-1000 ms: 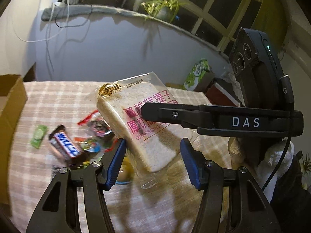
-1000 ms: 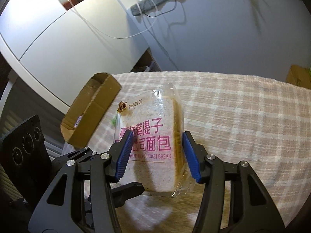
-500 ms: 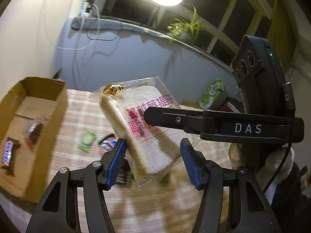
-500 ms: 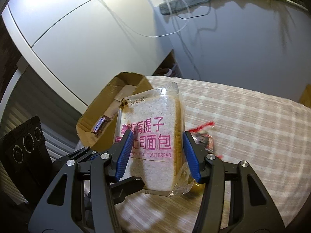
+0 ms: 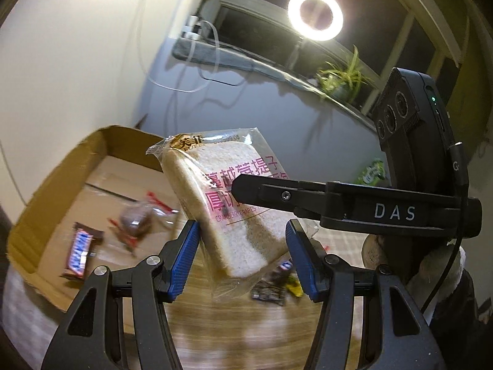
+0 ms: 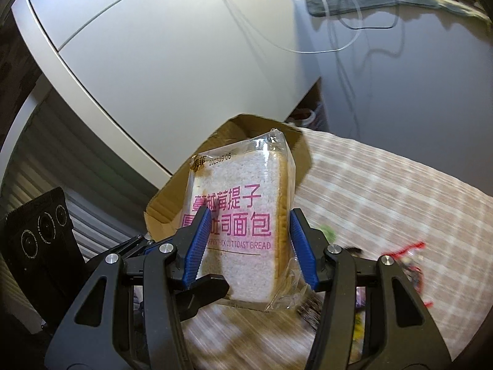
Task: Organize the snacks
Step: 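Lift the bread loaf with the right tool and carry it over the box, then lower the bread loaf into the box and open the right tool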
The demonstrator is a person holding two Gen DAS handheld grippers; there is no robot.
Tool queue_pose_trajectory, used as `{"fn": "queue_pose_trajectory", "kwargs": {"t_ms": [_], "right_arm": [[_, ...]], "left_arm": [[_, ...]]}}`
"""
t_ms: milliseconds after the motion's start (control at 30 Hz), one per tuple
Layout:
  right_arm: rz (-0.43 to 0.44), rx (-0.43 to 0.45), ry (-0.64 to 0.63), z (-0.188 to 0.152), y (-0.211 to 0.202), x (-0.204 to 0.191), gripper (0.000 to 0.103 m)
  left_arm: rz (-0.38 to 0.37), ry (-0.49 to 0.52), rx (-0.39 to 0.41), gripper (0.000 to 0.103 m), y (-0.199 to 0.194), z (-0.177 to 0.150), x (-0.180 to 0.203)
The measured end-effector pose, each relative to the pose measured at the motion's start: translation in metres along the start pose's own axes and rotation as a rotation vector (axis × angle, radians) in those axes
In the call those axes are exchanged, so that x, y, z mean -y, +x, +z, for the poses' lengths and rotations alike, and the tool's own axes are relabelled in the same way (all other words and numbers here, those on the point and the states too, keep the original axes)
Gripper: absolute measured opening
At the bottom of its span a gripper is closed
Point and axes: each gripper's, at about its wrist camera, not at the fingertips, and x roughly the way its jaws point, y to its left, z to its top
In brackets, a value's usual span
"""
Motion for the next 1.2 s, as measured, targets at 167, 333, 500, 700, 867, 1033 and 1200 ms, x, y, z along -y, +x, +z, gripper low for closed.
{"fn": "queue_pose_trajectory", "kwargs": {"t_ms": [167, 333, 500, 700, 867, 1033, 1200], "right_arm": [[0.038, -0.024, -0.018, 0.01, 0.027, -0.016, 0.055], [0.066, -0.057, -0.03, 0.016, 0.052, -0.028, 0.055], [0.077, -0.088, -0.052, 0.02, 0.076, -0.038, 0.055], [0.087, -0.113, -0.066, 0.025, 0.096, -0.048, 0.055], [0.087, -0.125, -0.078, 0.024, 0.101, -0.053, 0.055], [0.052, -0.11, -0.083, 0.026, 0.098, -0.056, 0.055], [0.042, -0.098, -0.081, 0.026, 0.091, -0.054, 0.055]], "left_arm": [[0.04, -0.035, 0.014, 0.057, -0.006, 0.006, -0.026], [0.075, -0.063, 0.015, 0.057, -0.012, 0.006, -0.049], [0.105, -0.087, 0.009, 0.057, -0.016, 0.004, -0.066], [0.137, -0.104, 0.007, 0.057, -0.018, 0.004, -0.08], [0.158, -0.116, 0.008, 0.057, -0.018, 0.004, -0.087], [0.184, -0.116, 0.004, 0.055, -0.016, 0.004, -0.091], [0.188, -0.105, 0.014, 0.054, -0.02, 0.005, -0.09]]}}
